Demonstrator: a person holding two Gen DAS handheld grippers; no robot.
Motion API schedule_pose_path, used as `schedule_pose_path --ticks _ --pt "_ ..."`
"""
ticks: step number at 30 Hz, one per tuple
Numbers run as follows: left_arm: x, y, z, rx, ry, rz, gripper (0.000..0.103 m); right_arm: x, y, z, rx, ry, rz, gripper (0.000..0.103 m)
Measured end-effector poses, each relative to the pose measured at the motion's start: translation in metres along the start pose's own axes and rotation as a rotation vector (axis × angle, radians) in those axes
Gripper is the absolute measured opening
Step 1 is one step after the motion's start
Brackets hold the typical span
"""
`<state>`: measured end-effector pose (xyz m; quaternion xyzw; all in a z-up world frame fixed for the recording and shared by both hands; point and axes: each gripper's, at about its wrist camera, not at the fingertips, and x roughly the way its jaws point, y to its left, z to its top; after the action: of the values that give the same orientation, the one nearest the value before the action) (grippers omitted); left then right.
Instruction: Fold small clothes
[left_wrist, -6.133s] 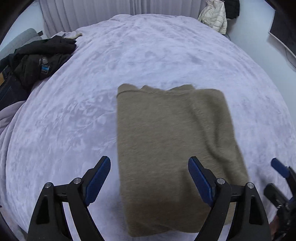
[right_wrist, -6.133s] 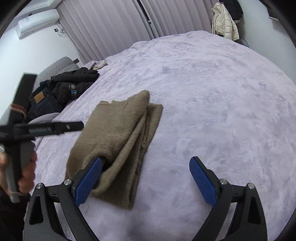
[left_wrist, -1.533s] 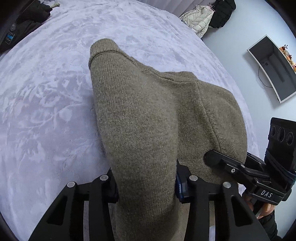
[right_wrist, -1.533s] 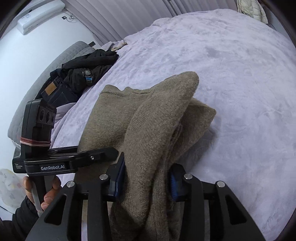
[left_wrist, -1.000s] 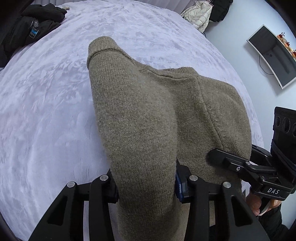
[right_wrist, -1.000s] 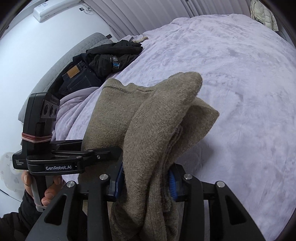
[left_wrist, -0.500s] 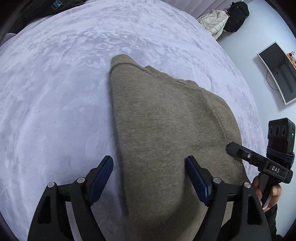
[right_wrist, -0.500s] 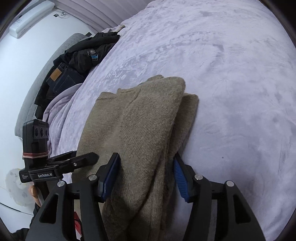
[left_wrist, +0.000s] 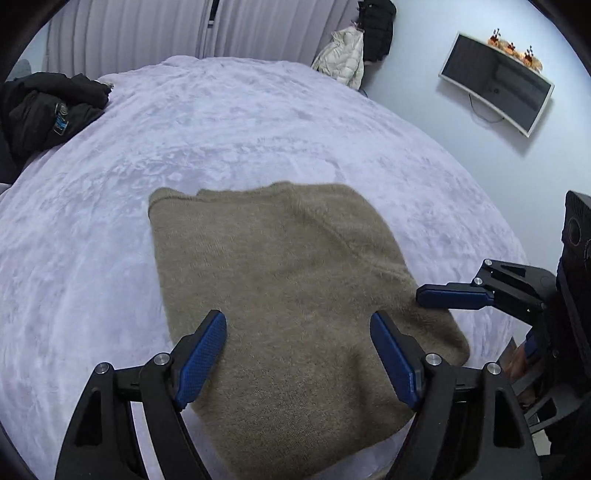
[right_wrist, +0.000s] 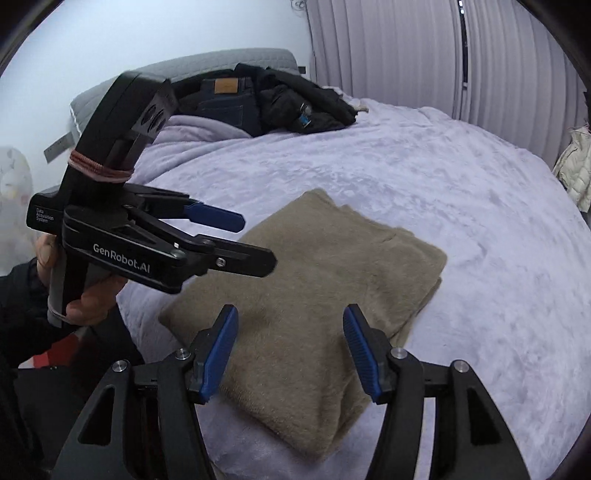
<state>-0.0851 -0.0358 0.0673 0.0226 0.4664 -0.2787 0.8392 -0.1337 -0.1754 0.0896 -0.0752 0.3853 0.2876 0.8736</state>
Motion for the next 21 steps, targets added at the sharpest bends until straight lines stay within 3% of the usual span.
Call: schedule_pose_path --ticks 3,9,16,19,21 --pt "0.023 0.004 -0.010 0.030 0.047 0.094 0.081 0.018 -0.010 -0.013 0.031 0.061 -0.013 0.063" --pt "0.027 0.004 -0.020 0.045 0.035 0.083 0.081 0.036 -0.031 -0.038 0.113 0.060 0.035 0.062" --pt "0.013 -0.001 -0.007 0.065 0.045 0.124 0.081 0.023 -0.024 -0.027 0.038 0.034 0.033 0.063" --pt "0.012 0.003 0.006 0.075 0.025 0.166 0.081 0.012 -0.022 -0.007 -0.078 -0.007 -0.023 0.076" --pt "0.021 0.010 0.009 0.058 0.064 0.167 0.081 0.019 -0.023 0.005 -0.160 0.001 -0.031 0.077"
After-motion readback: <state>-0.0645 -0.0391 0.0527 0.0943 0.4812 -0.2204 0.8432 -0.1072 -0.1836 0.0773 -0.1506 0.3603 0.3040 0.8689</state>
